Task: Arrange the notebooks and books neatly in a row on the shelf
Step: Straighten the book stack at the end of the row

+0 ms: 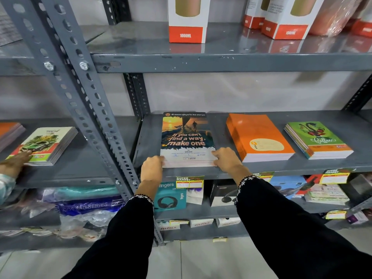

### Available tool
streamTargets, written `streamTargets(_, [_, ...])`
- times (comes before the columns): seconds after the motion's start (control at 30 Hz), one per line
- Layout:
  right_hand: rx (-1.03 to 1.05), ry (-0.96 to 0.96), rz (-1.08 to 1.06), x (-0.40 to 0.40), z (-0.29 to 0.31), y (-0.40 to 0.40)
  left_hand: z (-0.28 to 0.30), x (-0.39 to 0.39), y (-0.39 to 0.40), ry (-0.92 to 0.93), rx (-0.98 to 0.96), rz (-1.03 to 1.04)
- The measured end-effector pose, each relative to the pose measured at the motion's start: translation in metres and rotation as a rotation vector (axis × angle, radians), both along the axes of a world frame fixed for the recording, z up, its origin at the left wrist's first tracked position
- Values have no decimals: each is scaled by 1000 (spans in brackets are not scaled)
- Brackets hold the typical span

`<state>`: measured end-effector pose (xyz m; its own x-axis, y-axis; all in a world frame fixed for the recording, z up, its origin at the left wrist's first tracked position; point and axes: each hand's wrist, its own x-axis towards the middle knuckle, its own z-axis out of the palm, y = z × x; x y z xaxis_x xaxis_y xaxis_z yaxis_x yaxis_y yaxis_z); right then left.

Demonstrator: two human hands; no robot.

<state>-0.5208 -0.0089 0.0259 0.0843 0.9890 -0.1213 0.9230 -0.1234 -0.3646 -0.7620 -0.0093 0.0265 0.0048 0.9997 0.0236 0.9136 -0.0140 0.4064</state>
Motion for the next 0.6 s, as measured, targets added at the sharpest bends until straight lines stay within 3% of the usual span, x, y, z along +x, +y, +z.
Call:
streamTargets(0.37, [-7,28,8,7,-2,3,-1,-1,1,-4,-1,-24])
streamTargets(0.6, [-56,-267,123,-2,-3,-7,-4,1,3,138,-20,-52])
